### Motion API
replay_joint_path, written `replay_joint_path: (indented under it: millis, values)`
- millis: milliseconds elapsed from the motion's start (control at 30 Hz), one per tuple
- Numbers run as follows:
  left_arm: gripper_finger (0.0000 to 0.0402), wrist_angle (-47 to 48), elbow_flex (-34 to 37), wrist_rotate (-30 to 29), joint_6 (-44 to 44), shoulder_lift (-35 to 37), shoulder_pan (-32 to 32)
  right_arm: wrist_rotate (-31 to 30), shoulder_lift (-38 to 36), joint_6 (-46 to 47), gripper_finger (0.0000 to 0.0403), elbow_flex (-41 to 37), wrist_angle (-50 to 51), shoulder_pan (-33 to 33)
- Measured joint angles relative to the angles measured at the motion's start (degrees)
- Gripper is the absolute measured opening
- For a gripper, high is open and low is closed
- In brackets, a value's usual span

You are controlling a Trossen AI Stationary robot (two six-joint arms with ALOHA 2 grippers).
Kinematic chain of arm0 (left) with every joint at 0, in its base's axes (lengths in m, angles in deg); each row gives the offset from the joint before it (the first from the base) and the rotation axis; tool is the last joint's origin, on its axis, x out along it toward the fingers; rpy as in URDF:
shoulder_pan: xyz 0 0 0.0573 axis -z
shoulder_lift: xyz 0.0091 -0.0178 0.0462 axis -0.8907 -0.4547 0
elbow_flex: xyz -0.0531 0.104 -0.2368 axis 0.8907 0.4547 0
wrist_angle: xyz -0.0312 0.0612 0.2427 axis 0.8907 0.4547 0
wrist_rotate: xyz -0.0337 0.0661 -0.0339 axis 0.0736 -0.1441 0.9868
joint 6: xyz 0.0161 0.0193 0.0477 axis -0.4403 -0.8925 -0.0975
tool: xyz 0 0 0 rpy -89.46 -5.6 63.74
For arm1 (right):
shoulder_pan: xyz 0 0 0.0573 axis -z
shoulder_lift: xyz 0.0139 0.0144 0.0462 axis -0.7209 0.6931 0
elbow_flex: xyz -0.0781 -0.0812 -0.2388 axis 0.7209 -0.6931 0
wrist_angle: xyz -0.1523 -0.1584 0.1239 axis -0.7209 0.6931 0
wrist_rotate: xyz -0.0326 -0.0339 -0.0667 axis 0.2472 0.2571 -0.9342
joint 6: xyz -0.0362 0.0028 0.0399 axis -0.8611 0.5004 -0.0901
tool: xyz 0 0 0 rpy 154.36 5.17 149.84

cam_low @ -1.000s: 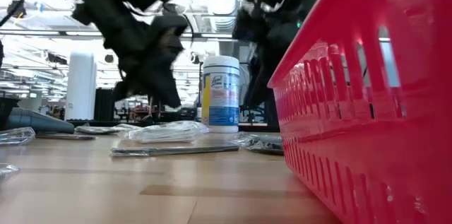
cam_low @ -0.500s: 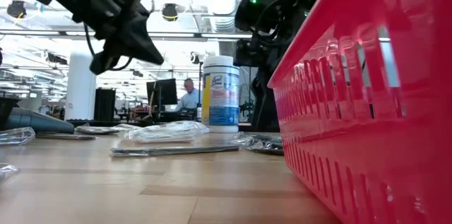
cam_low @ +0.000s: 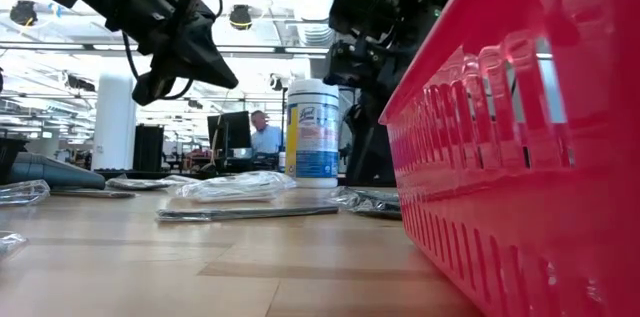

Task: Pick & Place Travel size toiletries
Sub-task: Put the silver nail cutter into the left green bin

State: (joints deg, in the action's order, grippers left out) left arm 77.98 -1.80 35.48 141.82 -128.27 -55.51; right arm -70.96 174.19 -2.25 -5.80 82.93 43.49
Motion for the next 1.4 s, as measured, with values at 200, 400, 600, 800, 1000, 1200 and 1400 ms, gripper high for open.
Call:
replay_joint_path:
  millis: [200,400,600,800,1000,1200,1400]
  values:
    - [0.0000,-0.54,0.00,0.09,0.02,0.00,0.04,-0.13,2.28,0.60,0.0177,0.11,0.30,1.01]
    - [0.0000,-0.83,0.00,0.13,0.02,0.00,0.04,0.49,3.16,1.89,0.0166,0.22,1.44,1.28]
    - [0.0000,-0.90,0.00,0.01,0.02,0.00,0.04,0.67,3.22,3.73,0.0129,0.20,1.67,1.21]
    - [0.0000,-0.94,0.00,-0.07,0.02,0.00,0.04,1.32,3.22,7.36,0.0061,0.16,1.78,1.13]
    - [0.0000,-0.98,0.00,-0.09,0.02,-0.02,0.04,1.55,1.84,13.12,0.0039,0.97,5.30,1.46]
    - [0.0000,-1.36,0.00,-0.11,-0.87,-0.04,0.03,1.47,0.47,17.84,0.0050,5.60,10.03,2.68]
    - [0.0000,-2.02,-0.02,-0.37,-1.27,-0.04,0.04,1.51,-1.33,21.77,0.0040,9.72,14.75,2.78]
